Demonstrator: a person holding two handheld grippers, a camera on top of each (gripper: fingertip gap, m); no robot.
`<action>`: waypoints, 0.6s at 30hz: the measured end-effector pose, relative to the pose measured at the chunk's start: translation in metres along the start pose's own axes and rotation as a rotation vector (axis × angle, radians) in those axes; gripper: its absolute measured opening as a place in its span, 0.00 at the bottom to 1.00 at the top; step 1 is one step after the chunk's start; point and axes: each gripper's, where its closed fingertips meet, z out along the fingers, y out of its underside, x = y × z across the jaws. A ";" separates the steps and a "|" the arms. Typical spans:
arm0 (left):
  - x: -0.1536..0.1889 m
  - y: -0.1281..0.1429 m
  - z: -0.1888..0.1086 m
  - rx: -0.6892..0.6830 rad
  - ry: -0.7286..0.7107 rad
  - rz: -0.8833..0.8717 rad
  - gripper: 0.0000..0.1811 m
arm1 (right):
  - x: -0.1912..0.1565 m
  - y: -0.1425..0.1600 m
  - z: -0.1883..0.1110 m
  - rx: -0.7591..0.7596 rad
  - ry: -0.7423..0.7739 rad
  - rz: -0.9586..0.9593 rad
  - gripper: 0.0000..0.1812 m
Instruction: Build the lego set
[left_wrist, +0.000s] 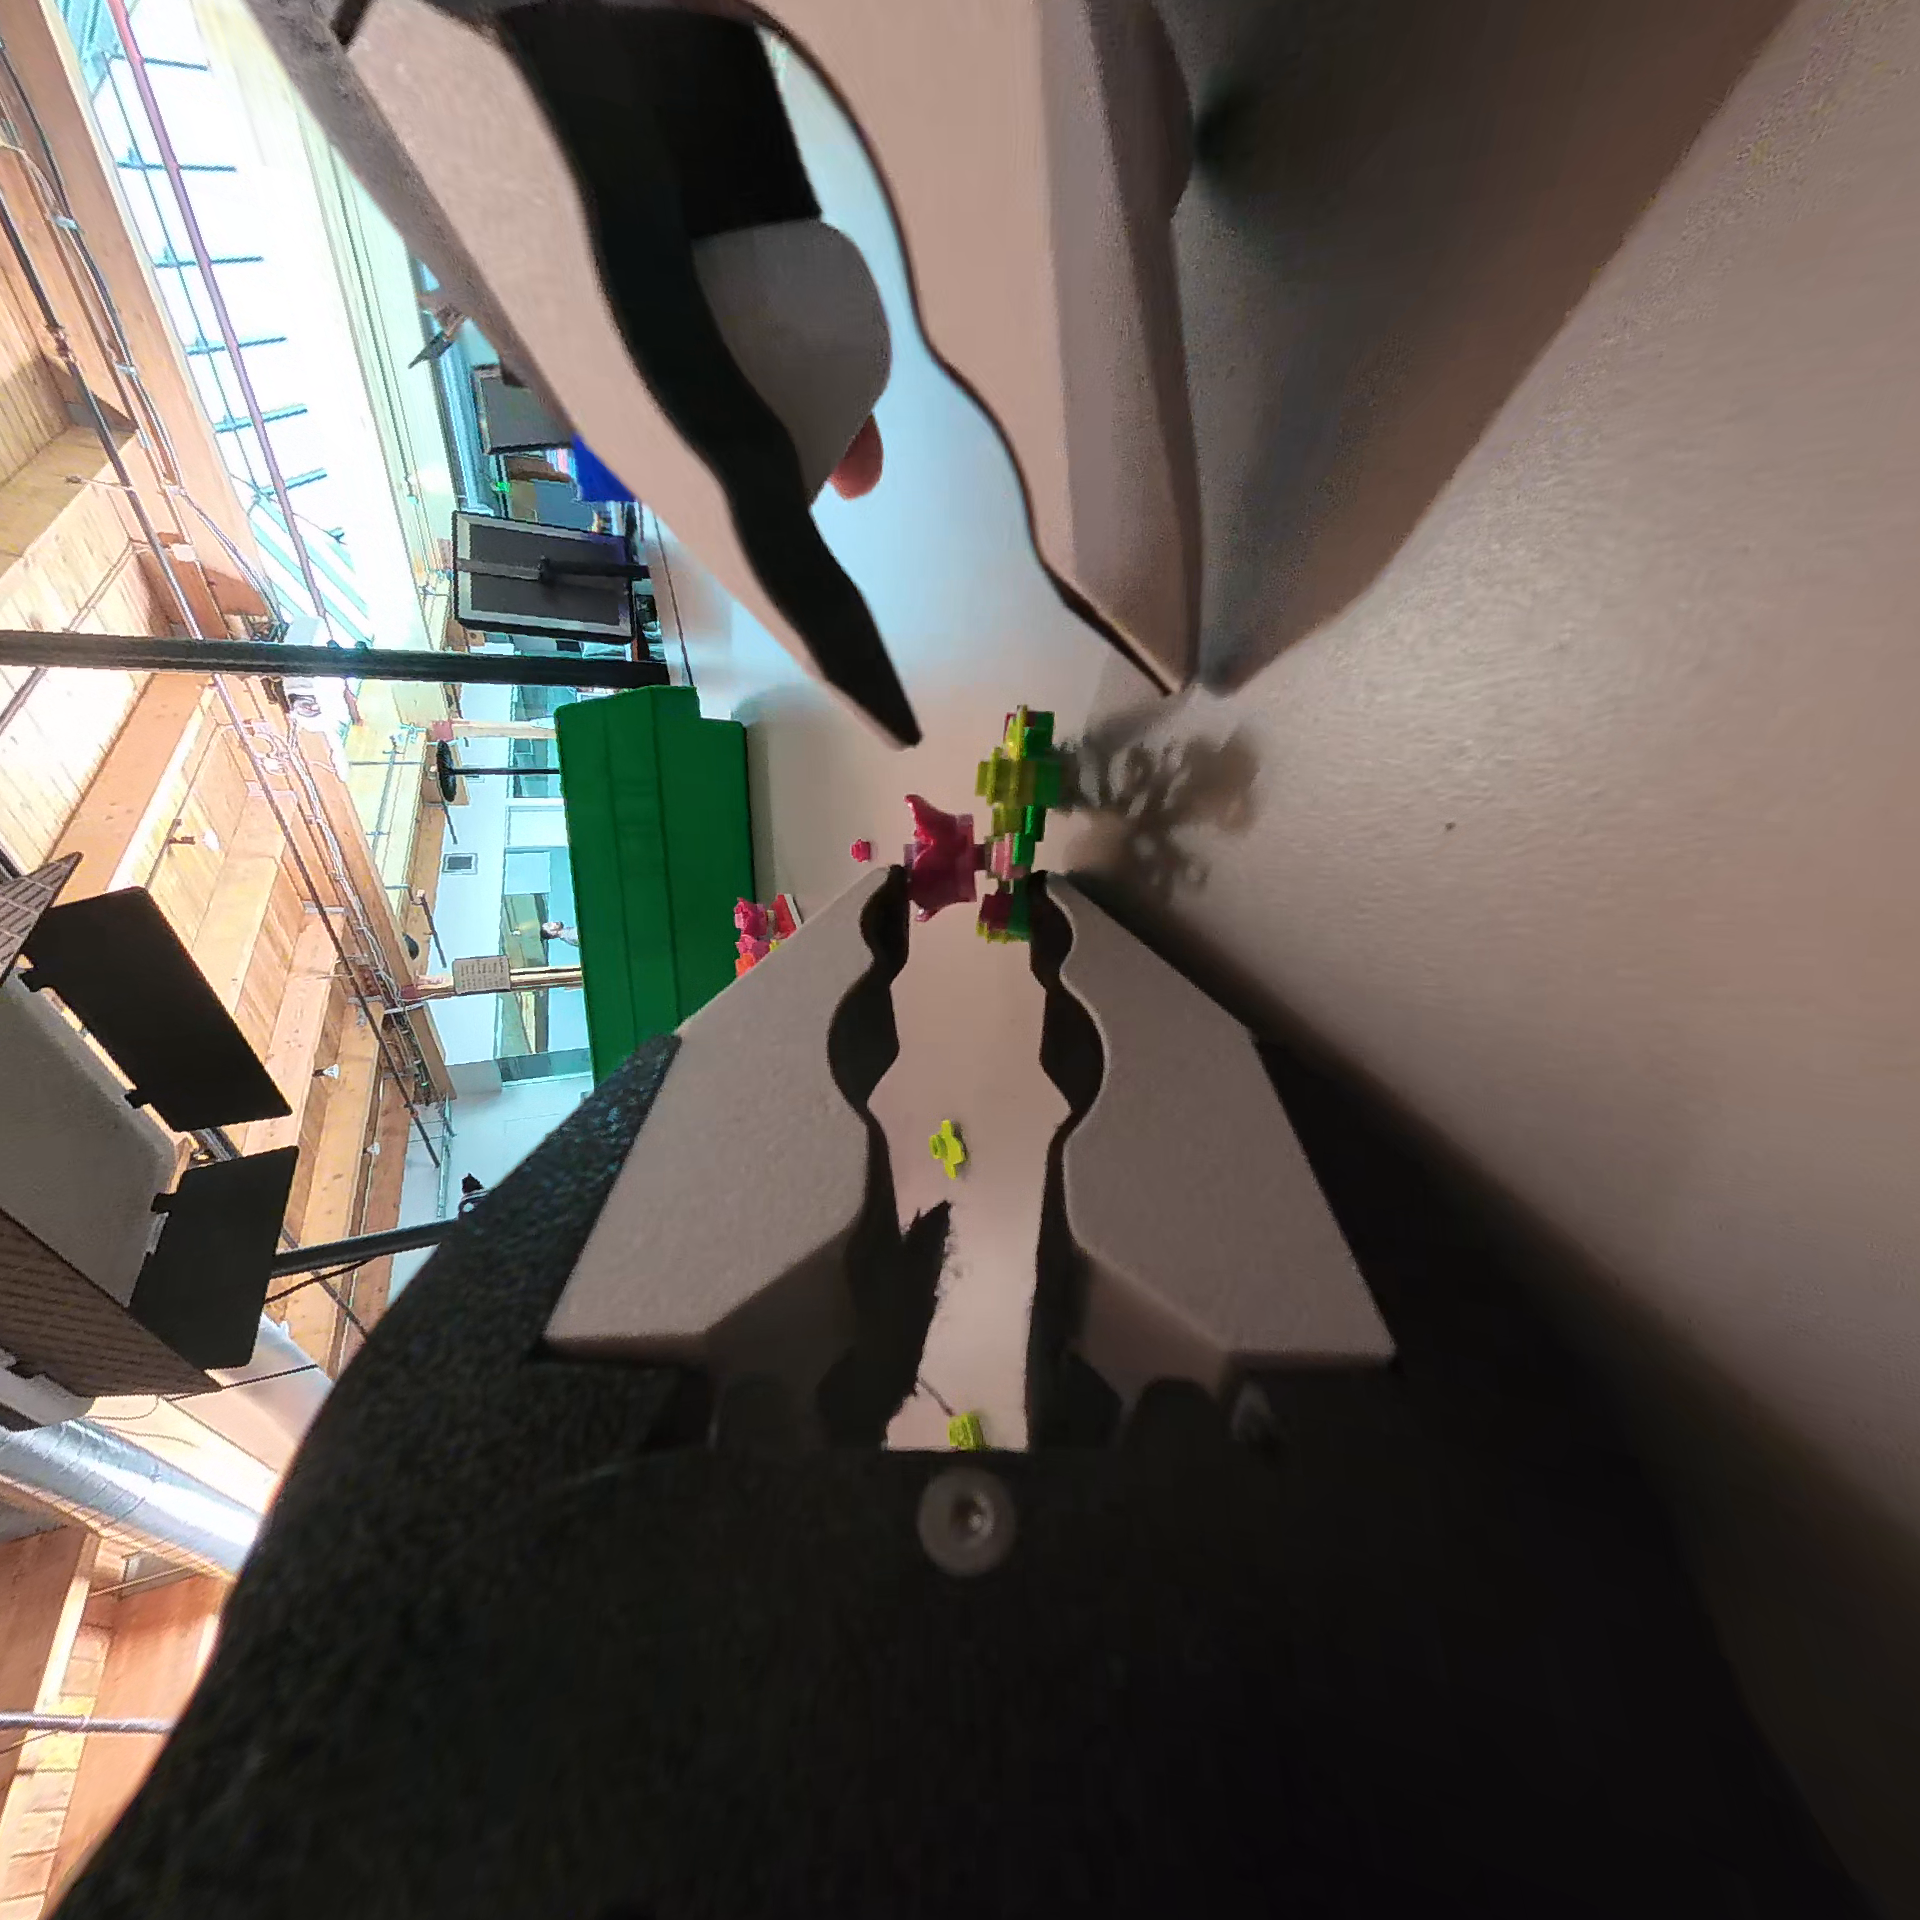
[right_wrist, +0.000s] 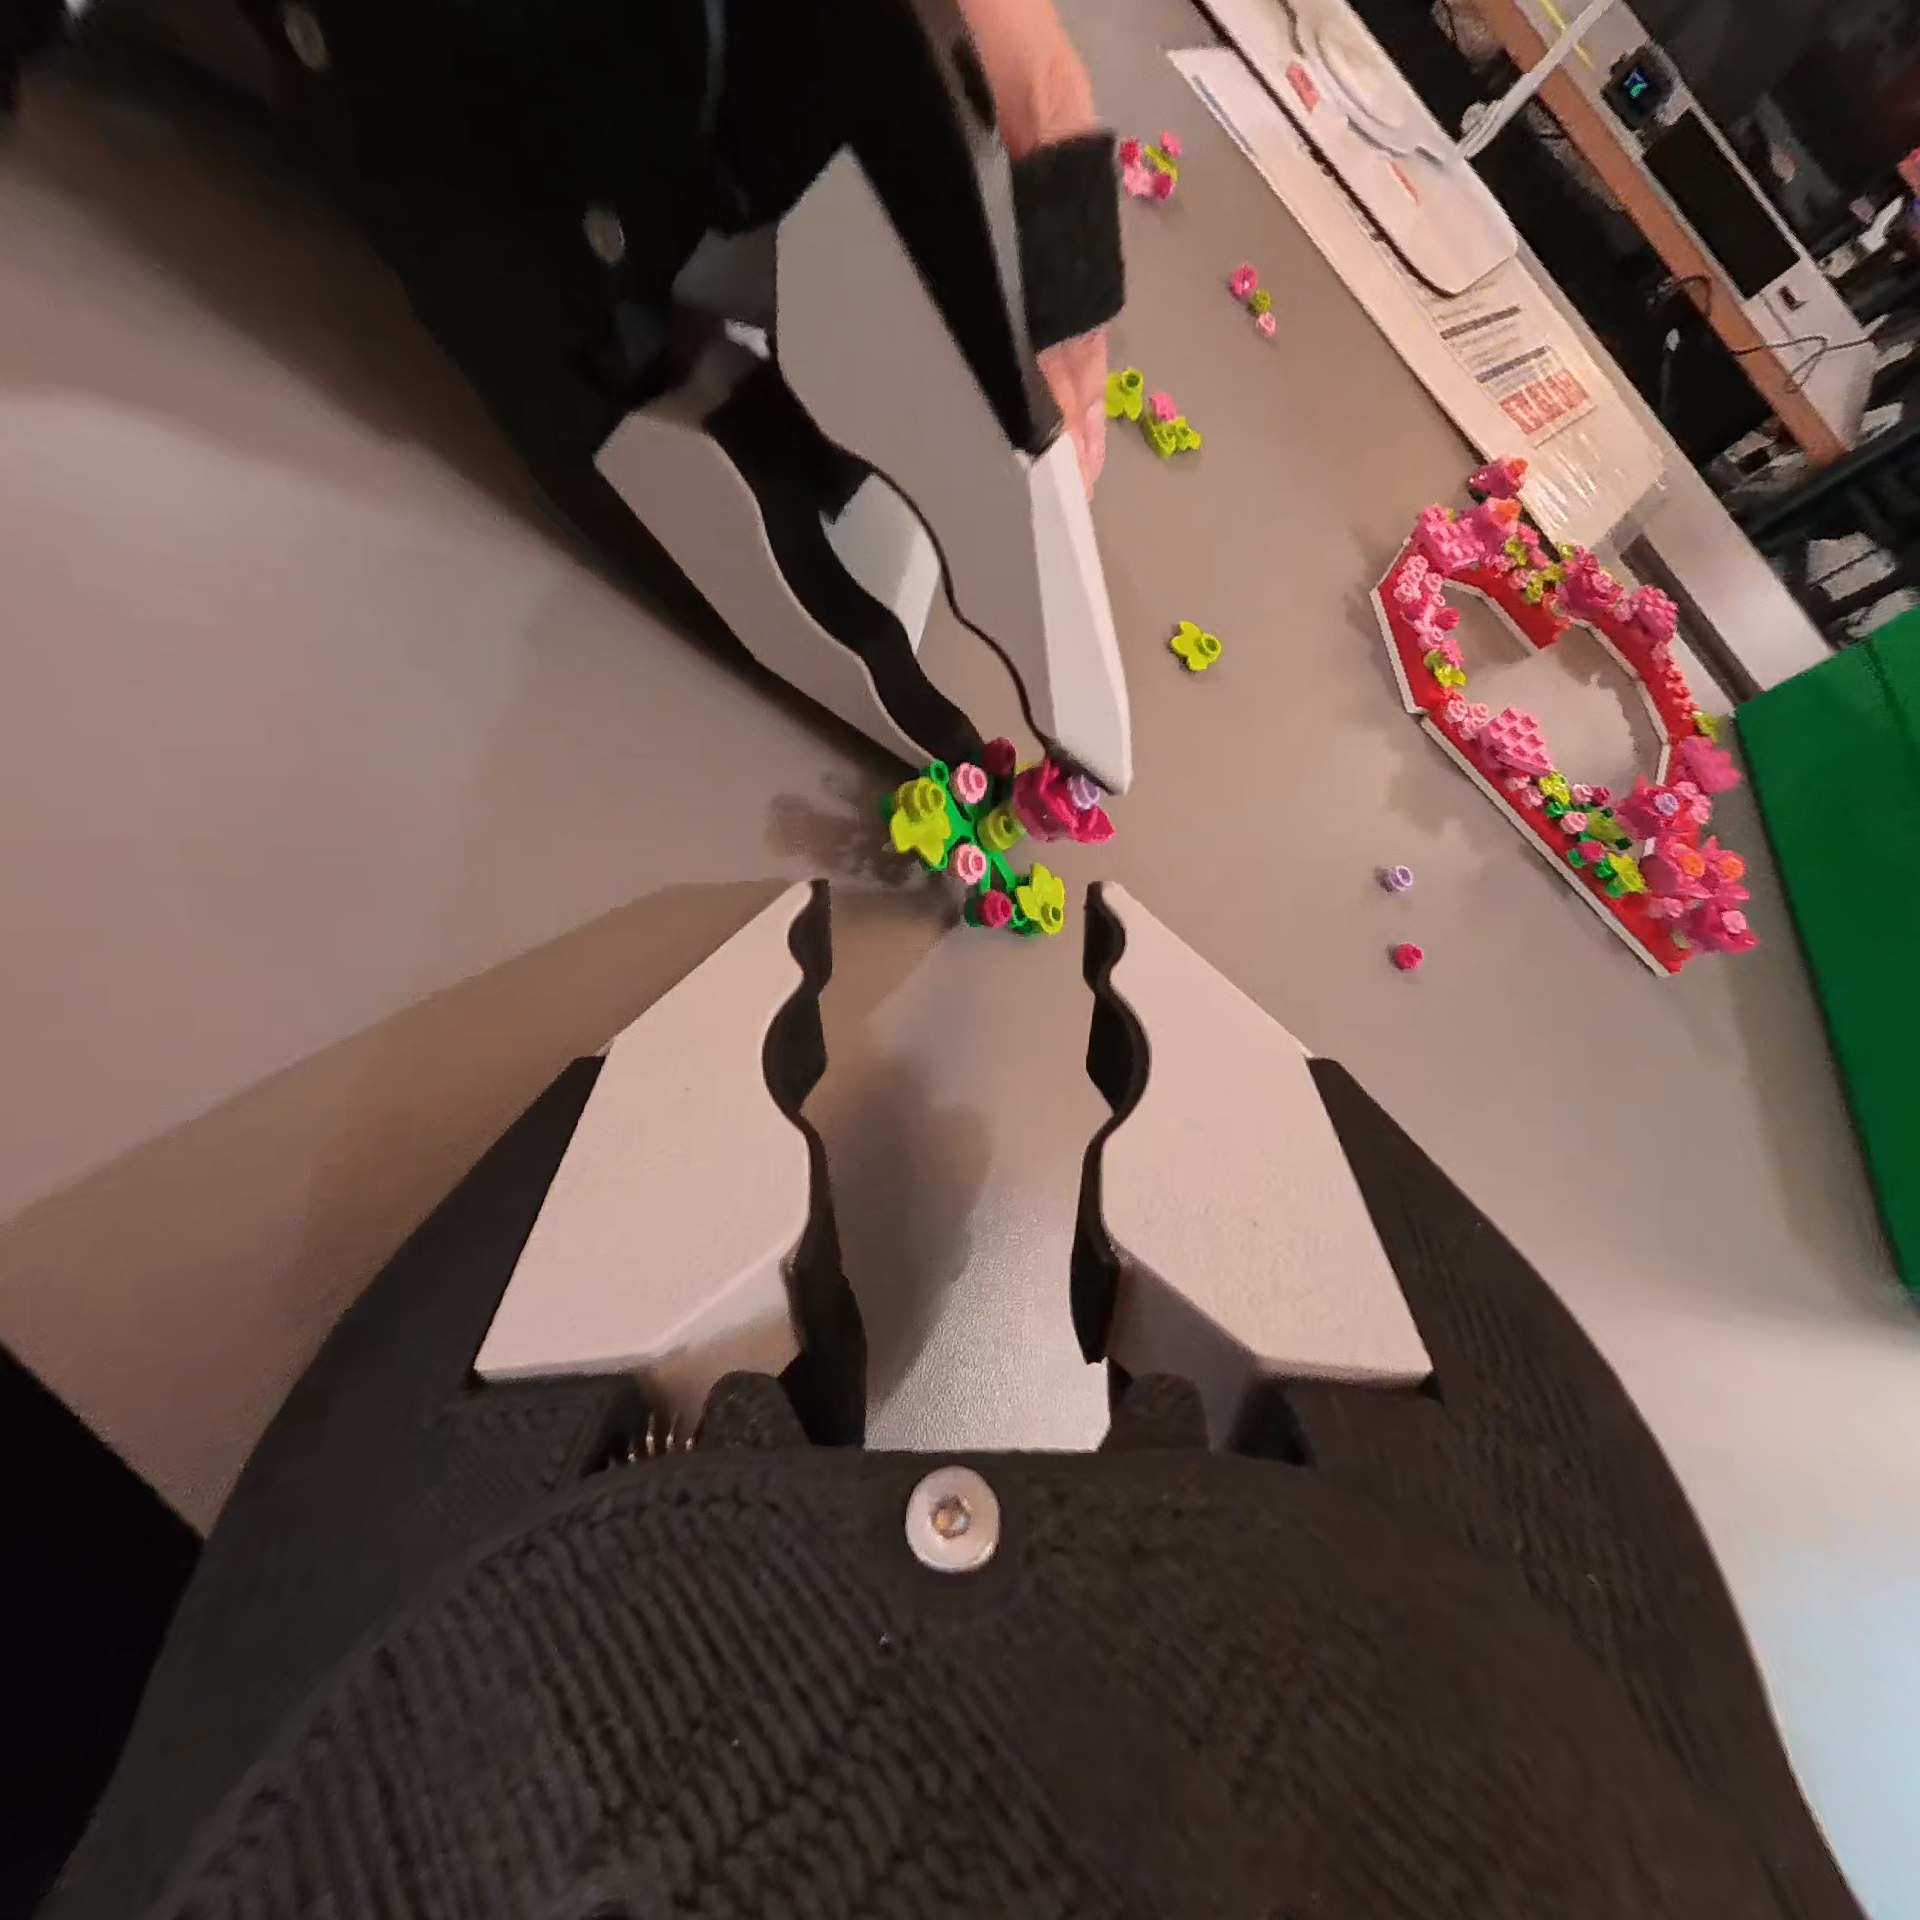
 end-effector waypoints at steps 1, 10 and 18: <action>0.000 0.000 0.000 0.003 0.001 -0.009 0.11 | 0.000 0.000 0.001 0.000 0.007 -0.012 0.23; 0.001 -0.002 -0.001 0.021 0.007 -0.048 0.11 | 0.007 0.007 0.010 -0.068 0.089 -0.212 0.06; 0.001 -0.003 -0.002 0.043 0.014 -0.076 0.11 | 0.005 0.005 0.010 -0.007 0.085 -0.383 0.04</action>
